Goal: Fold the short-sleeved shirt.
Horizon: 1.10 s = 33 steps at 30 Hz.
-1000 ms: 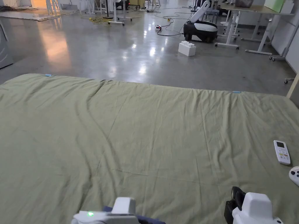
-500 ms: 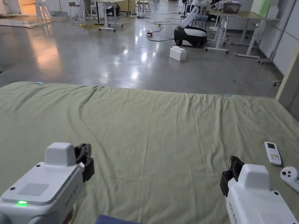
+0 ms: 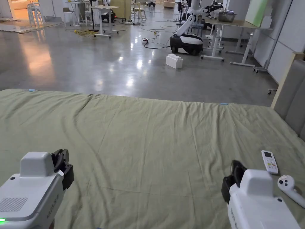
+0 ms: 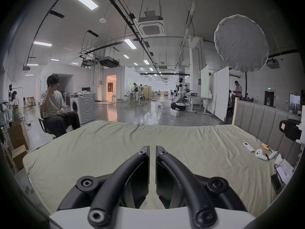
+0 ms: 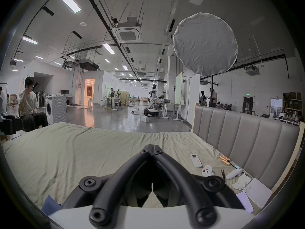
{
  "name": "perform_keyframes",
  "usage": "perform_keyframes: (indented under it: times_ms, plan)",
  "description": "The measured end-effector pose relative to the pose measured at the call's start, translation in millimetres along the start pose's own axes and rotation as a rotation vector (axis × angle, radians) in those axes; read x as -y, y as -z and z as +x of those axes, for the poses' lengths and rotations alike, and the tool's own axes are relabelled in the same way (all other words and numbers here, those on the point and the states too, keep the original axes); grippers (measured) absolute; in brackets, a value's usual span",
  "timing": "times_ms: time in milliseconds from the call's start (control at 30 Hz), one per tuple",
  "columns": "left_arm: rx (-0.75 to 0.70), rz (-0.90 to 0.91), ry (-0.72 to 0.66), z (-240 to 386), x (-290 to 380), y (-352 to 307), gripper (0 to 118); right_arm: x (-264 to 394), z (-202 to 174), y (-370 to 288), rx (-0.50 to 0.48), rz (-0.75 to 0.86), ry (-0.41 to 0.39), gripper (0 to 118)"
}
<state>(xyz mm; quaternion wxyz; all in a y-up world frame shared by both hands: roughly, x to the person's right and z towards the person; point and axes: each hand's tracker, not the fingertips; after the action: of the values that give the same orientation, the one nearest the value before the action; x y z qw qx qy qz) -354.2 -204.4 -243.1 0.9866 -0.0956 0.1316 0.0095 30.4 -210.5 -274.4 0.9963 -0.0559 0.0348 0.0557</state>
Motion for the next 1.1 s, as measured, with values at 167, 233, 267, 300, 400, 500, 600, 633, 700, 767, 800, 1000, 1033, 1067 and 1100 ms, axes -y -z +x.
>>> perform_keyframes:
  times_ms: [167,233,267,300,400,500,600,633,700,767,800,1000,1033,1067,1100]
  plan:
    - [0.012,-0.064,0.018,-13.7,19.9,-2.4,7,54.4,-45.7,-38.9,-0.159,-0.186,0.009,1]
    - [0.013,-0.098,0.006,-19.9,29.9,-4.3,7,78.6,-70.0,-53.5,-0.232,-0.268,-0.010,1]
    - [0.020,-0.124,-0.005,-23.1,35.9,-5.1,7,92.0,-83.1,-60.1,-0.273,-0.306,-0.021,1]
    - [0.027,-0.140,-0.013,-25.6,41.2,-6.2,7,102.4,-95.7,-65.3,-0.301,-0.334,-0.033,1]
    - [0.046,-0.202,-0.010,-31.9,60.4,-12.0,7,131.5,-127.1,-71.8,-0.352,-0.394,-0.070,1]
    - [0.091,-0.295,-0.030,-35.7,80.1,-17.2,7,152.7,-147.7,-63.4,-0.349,-0.414,-0.098,1]
    - [0.146,-0.382,-0.067,-39.0,100.0,-20.4,7,171.5,-156.9,-48.3,-0.307,-0.435,-0.116,1]
    - [0.165,-0.413,-0.087,-39.7,106.8,-20.9,7,176.5,-156.6,-43.0,-0.289,-0.432,-0.111,1]
    - [0.210,-0.476,-0.135,-41.9,117.6,-19.6,7,184.8,-154.8,-33.4,-0.259,-0.443,-0.113,1]
    - [0.277,-0.536,-0.218,-44.8,127.0,-17.2,8,190.5,-153.2,-26.7,-0.248,-0.449,-0.106,1]
    - [0.316,-0.567,-0.266,-47.4,130.4,-13.6,11,192.1,-153.5,-25.1,-0.244,-0.450,-0.108,1]
    - [0.504,-0.732,-0.422,-57.0,153.5,23.8,90,197.0,-152.4,-21.5,-0.254,-0.450,-0.130,1]
    - [0.524,-0.749,-0.434,-56.8,156.0,29.6,92,197.7,-152.0,-20.5,-0.256,-0.450,-0.132,1]
    - [0.557,-0.766,-0.461,-56.8,159.5,38.6,92,198.5,-151.2,-19.2,-0.258,-0.452,-0.131,1]
    - [0.583,-0.807,-0.481,-55.6,162.7,46.5,92,190.3,-152.0,-23.2,-0.260,-0.453,-0.127,1]
